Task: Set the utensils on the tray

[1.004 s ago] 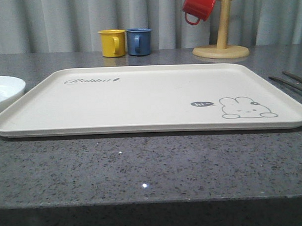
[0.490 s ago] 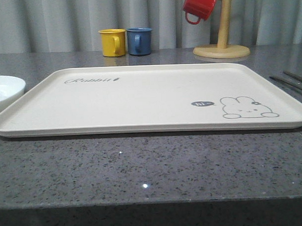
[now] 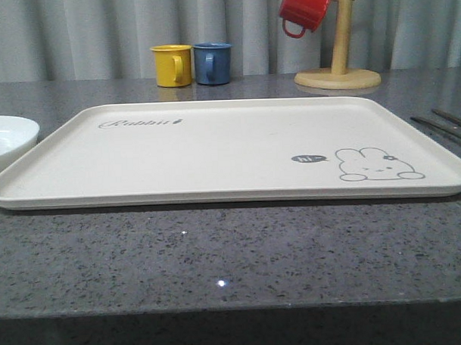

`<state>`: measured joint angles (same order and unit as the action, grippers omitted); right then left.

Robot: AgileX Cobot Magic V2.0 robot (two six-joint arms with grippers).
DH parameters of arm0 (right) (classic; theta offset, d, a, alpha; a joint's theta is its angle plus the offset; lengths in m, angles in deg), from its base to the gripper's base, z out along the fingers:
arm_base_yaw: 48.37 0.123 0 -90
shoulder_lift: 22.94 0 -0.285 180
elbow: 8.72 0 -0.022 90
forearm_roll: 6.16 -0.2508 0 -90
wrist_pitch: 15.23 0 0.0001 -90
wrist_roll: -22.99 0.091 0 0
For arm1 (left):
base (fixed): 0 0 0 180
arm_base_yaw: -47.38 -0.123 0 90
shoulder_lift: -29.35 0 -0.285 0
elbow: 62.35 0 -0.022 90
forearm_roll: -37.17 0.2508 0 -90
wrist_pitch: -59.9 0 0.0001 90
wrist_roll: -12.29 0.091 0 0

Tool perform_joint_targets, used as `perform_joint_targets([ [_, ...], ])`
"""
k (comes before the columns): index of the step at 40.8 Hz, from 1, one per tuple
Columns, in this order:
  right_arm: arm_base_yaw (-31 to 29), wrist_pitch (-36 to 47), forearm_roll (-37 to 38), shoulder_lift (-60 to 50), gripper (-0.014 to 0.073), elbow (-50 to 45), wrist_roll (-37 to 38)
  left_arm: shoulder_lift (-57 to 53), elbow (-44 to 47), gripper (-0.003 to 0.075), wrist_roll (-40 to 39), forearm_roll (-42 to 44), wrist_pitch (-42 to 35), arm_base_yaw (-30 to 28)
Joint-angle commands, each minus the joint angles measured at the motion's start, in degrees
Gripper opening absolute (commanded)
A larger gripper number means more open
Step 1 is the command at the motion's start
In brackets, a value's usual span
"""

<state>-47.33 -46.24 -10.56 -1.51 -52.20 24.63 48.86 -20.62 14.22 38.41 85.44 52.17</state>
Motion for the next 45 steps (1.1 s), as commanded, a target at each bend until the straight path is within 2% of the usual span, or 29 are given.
perform_joint_targets([
  [1,-0.13,-0.39,1.15,5.64,-0.006,3.66,-0.14,5.43,-5.24,-0.0018,-0.76,-0.42,1.8,0.26],
  [19,-0.13,-1.01,1.15,18.15,-0.0056,3.48,-0.14,17.96,-2.94,-0.0018,-0.76,-0.42,3.43,0.26],
  [23,-0.13,-1.06,1.37,19.47,0.002,3.48,-0.19,19.84,-2.9,-0.0013,-0.76,-0.42,3.32,0.26],
  [25,-0.13,-1.06,1.58,20.02,0.0122,3.48,-0.19,20.65,-2.9,0.0019,-0.76,-0.29,3.32,0.26],
  [27,-0.13,-1.06,1.72,20.56,0.0231,3.48,-0.19,21.54,-3.02,0.0094,-0.76,-0.16,3.57,0.26],
  [29,-0.13,-1.06,1.72,20.95,0.0347,3.48,-0.19,22.38,-3.12,0.0203,-0.76,-0.05,3.46,0.26],
  [31,-0.13,-1.29,1.72,21.14,0.0403,3.48,-0.19,22.84,-3.12,0.0327,-0.76,0.22,3.12,0.26],
  [34,-0.13,-1.61,1.72,21.21,0.0468,3.48,-0.19,23.57,-3.25,0.0473,-0.76,1.31,3.01,0.26],
  [37,-0.13,-1.81,1.72,21.21,0.0472,3.48,-0.19,24.71,-4.3,0.0521,-0.76,2.41,4.66,0.26],
  [45,-0.13,-1.81,1.72,21.21,0.0471,3.48,-0.19,32.97,-11.83,0.0515,-0.76,4.64,17.97,0.26],
])
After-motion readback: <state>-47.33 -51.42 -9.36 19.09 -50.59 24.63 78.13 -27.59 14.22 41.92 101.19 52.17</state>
